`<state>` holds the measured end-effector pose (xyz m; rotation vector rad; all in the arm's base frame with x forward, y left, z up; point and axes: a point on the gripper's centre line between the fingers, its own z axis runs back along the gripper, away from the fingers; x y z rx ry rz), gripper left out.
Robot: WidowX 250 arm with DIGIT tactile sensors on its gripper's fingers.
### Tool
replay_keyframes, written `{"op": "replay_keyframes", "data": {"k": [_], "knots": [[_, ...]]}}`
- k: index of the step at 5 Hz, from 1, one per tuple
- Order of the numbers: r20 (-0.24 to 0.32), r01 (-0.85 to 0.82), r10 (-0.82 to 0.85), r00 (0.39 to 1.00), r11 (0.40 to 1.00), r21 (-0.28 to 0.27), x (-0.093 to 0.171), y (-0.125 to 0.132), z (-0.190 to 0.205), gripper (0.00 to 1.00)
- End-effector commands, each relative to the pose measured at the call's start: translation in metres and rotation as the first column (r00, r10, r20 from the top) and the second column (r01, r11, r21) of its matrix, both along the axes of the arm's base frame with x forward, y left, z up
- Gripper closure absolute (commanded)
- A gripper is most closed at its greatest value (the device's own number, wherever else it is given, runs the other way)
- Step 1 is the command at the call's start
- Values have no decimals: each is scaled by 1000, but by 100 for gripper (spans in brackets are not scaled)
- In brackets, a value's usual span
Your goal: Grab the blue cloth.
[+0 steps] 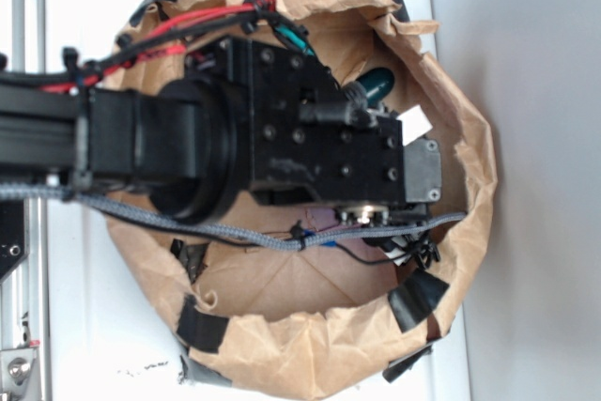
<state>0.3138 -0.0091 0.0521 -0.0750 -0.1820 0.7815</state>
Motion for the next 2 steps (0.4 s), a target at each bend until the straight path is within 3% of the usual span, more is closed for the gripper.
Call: {"op": "replay_keyframes", "data": {"k": [1, 2], "knots": [[77, -92, 94, 993, 995, -24, 21, 22, 31, 0], [130, -105, 99, 987, 994, 43, 17, 18, 16, 0]]}}
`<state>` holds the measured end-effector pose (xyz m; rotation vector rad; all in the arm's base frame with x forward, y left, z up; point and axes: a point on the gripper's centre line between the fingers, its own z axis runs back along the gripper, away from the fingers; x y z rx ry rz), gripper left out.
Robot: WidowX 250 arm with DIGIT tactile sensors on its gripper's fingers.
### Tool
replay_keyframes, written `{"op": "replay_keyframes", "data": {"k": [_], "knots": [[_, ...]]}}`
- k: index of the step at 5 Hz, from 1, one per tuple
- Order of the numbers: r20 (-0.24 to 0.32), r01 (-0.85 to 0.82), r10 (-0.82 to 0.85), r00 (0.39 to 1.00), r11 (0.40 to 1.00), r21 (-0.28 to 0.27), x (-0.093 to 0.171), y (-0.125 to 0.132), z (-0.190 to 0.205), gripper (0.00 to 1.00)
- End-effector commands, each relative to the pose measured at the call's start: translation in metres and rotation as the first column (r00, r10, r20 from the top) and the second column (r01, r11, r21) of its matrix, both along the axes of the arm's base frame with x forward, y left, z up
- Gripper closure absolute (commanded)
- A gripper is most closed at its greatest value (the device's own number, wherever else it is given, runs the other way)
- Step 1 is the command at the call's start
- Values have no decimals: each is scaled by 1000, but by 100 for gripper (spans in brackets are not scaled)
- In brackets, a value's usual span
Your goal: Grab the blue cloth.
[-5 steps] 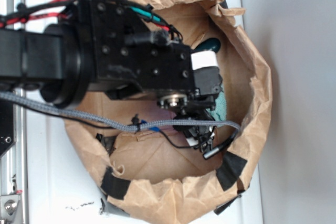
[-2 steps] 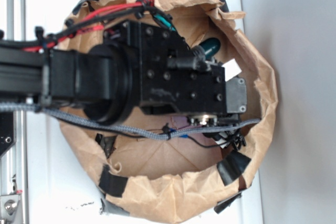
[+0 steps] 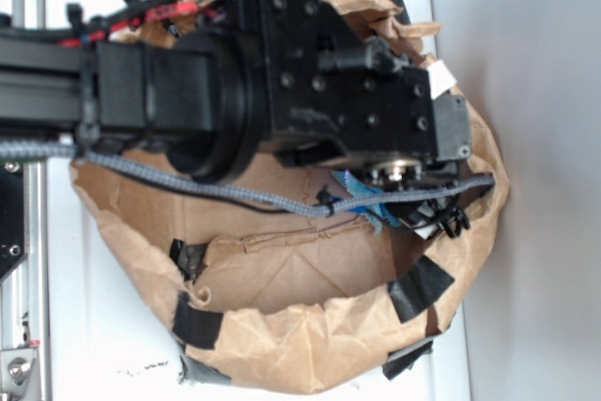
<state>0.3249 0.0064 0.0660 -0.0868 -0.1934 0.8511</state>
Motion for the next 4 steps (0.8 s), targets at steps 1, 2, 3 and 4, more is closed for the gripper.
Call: {"op": "replay_keyframes", "data": {"k": [1, 2, 3, 4], "knots": [[99, -42, 35, 995, 996, 74, 3, 3, 1, 100], [67, -41, 36, 997, 996, 81, 6, 2, 6, 100], [39, -32, 29, 999, 994, 101, 7, -4, 9, 100], [54, -31, 26, 998, 995, 98, 7, -6, 13, 100]]}}
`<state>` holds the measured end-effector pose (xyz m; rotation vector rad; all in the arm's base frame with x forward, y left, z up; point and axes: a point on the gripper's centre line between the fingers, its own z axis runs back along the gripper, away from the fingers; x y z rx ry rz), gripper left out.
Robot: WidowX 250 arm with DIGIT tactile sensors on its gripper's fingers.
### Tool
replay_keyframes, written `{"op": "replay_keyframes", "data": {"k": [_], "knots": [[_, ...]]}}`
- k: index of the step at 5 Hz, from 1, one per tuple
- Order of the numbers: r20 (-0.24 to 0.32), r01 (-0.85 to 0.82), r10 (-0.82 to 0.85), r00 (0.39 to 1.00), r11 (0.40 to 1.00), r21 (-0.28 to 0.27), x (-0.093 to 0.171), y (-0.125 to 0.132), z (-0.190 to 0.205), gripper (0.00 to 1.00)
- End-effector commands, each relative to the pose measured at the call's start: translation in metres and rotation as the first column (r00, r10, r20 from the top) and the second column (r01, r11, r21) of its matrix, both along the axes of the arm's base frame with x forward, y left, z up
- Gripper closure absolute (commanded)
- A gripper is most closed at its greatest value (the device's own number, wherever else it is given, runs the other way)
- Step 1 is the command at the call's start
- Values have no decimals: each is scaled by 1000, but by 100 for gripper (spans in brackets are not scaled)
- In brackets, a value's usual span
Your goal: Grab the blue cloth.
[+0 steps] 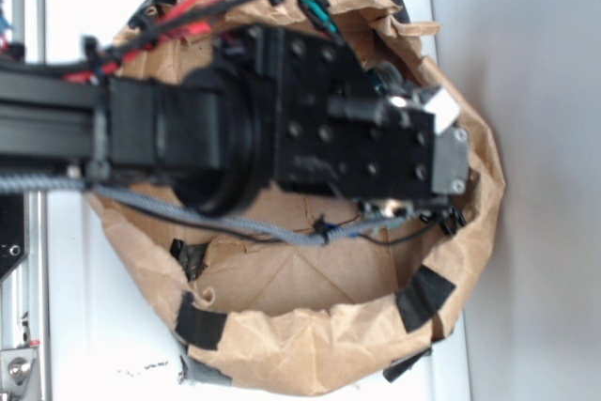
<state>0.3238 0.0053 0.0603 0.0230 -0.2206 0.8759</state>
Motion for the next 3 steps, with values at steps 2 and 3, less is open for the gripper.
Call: {"op": "replay_keyframes", "data": {"k": [2, 3], "knots": [[-29, 373, -379, 925, 919, -129, -38, 22, 81, 100], [-40, 407, -419, 907, 897, -171, -46, 27, 91, 100]]}}
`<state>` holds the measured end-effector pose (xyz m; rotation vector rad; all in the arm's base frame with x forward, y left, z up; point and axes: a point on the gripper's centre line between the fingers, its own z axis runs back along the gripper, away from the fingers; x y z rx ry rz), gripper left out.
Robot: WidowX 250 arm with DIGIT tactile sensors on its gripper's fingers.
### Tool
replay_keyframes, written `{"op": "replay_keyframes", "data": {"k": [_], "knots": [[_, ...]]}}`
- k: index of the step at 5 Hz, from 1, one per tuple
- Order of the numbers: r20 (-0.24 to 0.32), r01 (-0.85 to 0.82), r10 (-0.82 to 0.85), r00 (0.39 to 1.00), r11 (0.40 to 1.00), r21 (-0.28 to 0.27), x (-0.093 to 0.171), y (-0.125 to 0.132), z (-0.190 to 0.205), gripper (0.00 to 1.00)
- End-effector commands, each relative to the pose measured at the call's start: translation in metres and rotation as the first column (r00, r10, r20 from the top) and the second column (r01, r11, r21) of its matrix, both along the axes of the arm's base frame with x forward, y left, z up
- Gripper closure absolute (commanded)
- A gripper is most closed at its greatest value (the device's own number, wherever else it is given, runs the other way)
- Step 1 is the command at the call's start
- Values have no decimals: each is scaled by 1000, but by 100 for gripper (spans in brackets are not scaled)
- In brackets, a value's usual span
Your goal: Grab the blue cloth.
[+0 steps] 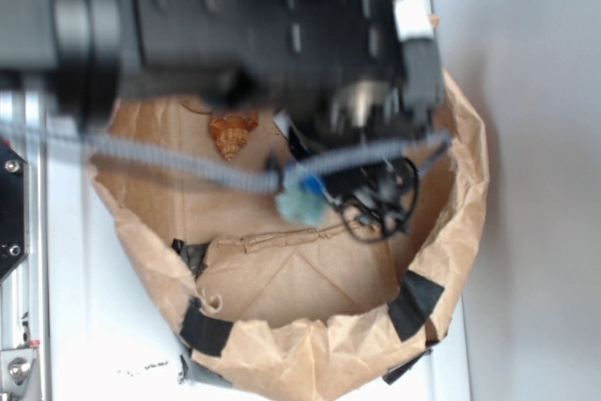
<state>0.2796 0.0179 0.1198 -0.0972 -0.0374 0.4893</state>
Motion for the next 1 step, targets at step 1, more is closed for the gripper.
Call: {"op": "replay_keyframes", "data": {"k": [1], "knots": [[89, 26, -29, 996, 999, 32, -3, 10, 24, 100]]}}
